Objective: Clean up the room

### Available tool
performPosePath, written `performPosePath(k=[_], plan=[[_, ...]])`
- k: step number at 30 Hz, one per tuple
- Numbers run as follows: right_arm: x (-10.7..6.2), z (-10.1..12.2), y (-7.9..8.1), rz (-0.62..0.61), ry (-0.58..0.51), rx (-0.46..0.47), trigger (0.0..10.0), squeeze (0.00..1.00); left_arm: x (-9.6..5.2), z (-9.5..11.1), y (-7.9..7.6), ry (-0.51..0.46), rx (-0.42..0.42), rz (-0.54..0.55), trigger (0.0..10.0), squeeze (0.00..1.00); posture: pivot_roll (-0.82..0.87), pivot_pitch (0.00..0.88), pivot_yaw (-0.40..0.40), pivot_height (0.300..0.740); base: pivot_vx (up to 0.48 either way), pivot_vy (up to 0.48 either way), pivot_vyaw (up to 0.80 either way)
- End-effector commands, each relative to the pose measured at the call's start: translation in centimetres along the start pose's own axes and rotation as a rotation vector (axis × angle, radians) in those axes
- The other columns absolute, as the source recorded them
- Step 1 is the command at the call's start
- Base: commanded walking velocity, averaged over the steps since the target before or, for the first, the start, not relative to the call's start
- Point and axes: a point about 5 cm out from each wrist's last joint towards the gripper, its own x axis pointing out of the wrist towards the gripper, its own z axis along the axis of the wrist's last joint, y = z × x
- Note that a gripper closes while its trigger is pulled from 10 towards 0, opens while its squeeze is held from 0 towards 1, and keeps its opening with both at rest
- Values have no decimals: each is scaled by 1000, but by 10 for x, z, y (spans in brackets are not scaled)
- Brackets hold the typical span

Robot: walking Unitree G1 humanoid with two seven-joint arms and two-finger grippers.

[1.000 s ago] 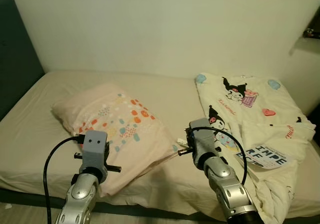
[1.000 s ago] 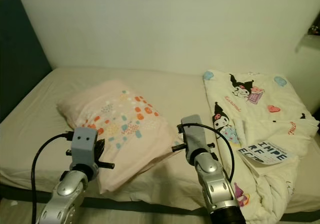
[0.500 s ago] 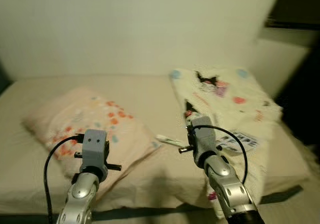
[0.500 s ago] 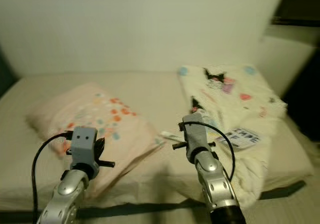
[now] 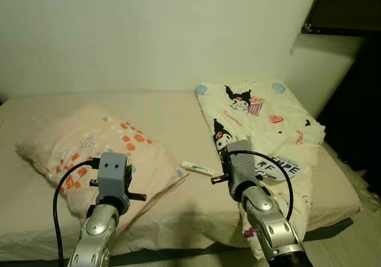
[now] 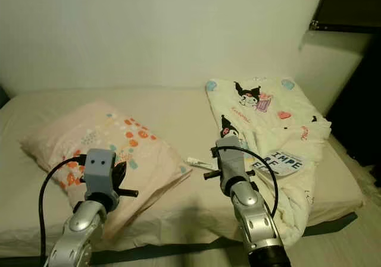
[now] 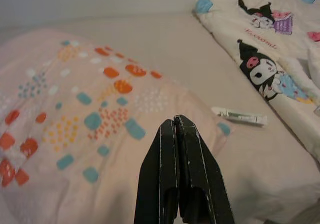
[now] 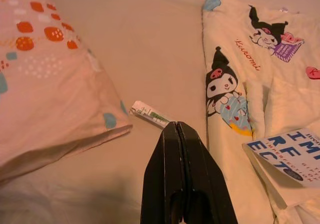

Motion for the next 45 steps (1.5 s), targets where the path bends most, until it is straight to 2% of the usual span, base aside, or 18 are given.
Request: performPosePath(k=[1,17,26,45], plan=[[0,-3,0,-4,6,6,10000,0,-1,-3,-1,6,3,-7,10000,0,-77,41,-50,740,341,0,0],[2,-2,0,-3,2,2,10000,0,0,-2,0,0,5,-7,10000,0,-76,27,-53,740,345,0,0],[2,-2,1,0,3,0,10000,0,0,-4,0,-3,30,-7,10000,0,-75,15,-54,740,0,0,0],[4,0,-1,-12,-2,11,10000,0,2,-3,1,-8,31,1,10000,0,-75,22,-54,740,0,0,0]])
